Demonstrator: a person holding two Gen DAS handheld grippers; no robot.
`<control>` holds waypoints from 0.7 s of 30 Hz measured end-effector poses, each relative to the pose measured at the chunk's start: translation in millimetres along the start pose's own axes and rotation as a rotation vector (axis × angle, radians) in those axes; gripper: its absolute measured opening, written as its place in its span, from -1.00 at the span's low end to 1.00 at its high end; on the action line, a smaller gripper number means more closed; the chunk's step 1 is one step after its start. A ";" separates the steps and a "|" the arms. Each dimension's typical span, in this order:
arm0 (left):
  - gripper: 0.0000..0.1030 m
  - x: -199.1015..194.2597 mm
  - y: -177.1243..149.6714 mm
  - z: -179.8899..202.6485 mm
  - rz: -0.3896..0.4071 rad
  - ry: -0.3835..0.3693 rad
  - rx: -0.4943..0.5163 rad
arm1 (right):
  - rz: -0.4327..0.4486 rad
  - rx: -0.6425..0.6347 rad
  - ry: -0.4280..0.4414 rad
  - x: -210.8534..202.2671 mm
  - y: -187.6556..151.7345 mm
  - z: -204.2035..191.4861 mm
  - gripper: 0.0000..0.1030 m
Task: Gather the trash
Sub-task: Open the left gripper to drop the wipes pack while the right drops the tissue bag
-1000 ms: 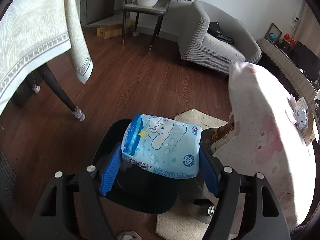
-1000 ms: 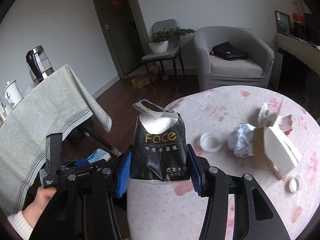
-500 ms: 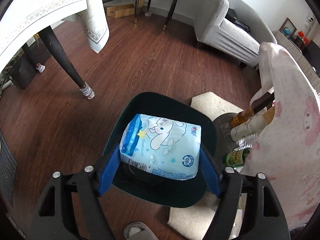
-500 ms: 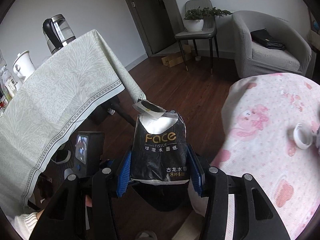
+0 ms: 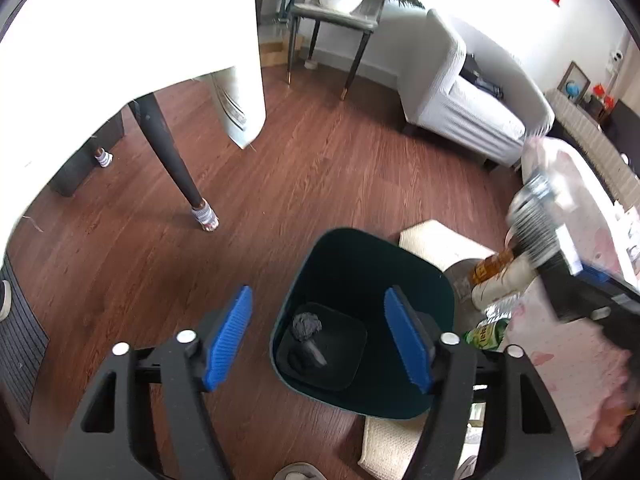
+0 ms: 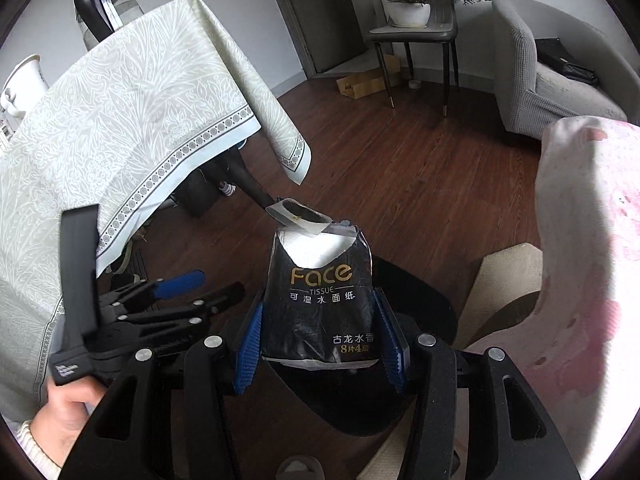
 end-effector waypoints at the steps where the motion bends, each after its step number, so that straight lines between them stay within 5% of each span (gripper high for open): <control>1: 0.28 -4.5 1.8 -2.8 0.010 0.001 0.002 | -0.010 -0.005 -0.006 5.2 -1.2 -1.3 0.00; 11: -0.16 -34.1 17.4 -14.7 0.058 0.007 0.014 | -0.097 -0.003 -0.059 48.8 -17.0 -2.1 0.00; 21: -0.33 -70.2 36.2 0.4 0.115 -0.022 0.010 | -0.167 -0.024 -0.104 79.1 -45.4 5.2 0.00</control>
Point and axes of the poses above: each gripper's, at about its wrist camera, not at the fingertips, and x roughly the way its jaws point, z to its right, y to its top, the point moved 6 cm from there along x, roughly the way its jaws point, and after that the axes turned 5 degrees about z, right-handed, at the moved point
